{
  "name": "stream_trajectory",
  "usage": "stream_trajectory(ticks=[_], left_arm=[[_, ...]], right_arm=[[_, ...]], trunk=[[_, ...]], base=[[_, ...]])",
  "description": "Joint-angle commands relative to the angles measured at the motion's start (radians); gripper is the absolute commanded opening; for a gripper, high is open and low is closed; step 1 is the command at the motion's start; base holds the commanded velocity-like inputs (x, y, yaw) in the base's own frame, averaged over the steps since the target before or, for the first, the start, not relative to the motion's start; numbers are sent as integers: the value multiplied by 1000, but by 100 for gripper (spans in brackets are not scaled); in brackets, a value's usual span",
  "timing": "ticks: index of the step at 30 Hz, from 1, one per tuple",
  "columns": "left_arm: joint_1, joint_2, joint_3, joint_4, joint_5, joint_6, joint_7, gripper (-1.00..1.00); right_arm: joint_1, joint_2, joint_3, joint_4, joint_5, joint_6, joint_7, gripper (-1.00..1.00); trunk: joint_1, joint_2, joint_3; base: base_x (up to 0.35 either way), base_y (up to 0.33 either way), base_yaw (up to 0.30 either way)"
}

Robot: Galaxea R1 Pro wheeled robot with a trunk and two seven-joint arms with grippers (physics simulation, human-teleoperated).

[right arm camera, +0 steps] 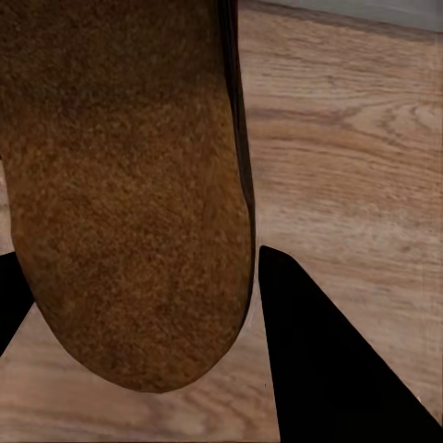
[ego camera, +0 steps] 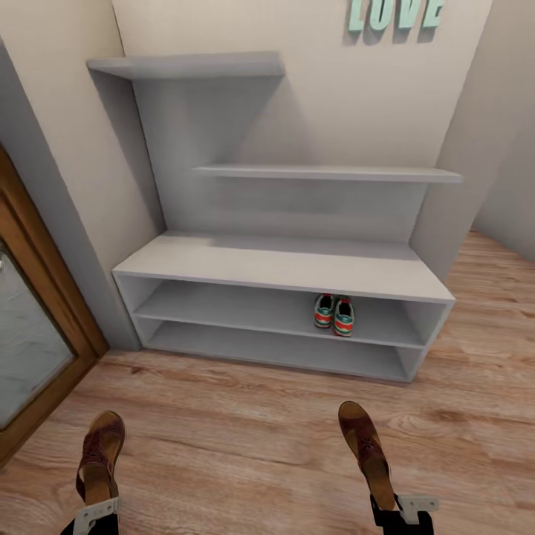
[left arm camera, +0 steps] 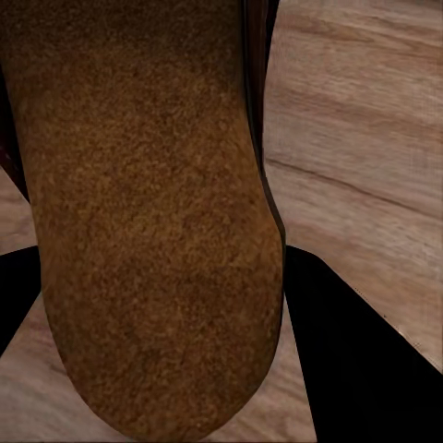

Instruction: Pick up the two gym shoes and the two sandals from the corridor floor and place them onto the hallstand (shoe rack) in the corridor, making sure they are on the rack and not on the floor. Arrange them so the two gym shoes are next to each other and the two sandals are next to each other.

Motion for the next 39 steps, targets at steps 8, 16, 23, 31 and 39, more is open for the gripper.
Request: stream_trajectory(ticks=[8, 16, 23, 31, 39], left_arm=[[-1, 0, 6, 1, 4, -2, -9, -100], [-1, 0, 6, 1, 4, -2, -9, -100], [-1, 0, 6, 1, 4, -2, -9, -100], [-1, 0, 6, 1, 4, -2, -9, -100], [-1, -1, 4, 2, -2, -1, -11, -100]], right_arm=[[-1, 0, -7, 1, 1, -3, 4, -100], [-1, 0, -7, 1, 1, -3, 4, -100], [-1, 0, -7, 1, 1, -3, 4, -100], [-1, 0, -7, 1, 1, -3, 4, -100], [-1, -2, -7, 1, 1, -3, 5, -100]], trunk=[[0, 0, -1], [0, 0, -1], [0, 0, -1], [0, 0, -1], [0, 0, -1]], base=[[75, 308, -32], [84, 308, -240], [85, 308, -282], [74, 307, -283], [9, 94, -92]])
